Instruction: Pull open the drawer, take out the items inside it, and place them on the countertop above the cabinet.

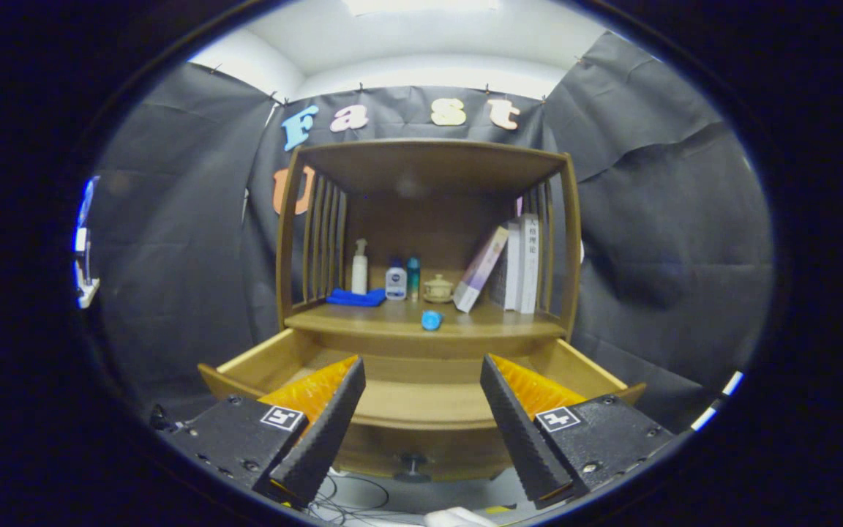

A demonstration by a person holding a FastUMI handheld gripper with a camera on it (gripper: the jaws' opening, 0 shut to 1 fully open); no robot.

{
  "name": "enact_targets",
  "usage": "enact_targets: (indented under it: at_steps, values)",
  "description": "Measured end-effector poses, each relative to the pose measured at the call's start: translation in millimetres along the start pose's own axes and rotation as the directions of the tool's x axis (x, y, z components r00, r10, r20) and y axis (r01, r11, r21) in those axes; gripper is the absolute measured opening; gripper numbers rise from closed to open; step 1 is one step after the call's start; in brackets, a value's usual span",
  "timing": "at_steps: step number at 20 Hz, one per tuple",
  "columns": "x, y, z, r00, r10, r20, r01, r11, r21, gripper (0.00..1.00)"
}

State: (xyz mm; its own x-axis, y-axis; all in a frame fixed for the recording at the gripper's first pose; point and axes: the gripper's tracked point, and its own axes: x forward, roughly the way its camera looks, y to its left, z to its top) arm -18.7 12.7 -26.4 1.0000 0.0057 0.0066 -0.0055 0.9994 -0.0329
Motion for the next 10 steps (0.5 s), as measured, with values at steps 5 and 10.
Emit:
enact_targets:
  at_steps: [5, 10]
  values:
    - [-6, -8, -66, 0.995, -0.001, -0.095, 0.004, 0.999, 0.032, 1.0]
    - [8, -6, -101, 0.987, 0.003, -0.159, 0.005, 0.999, 0.045, 1.0]
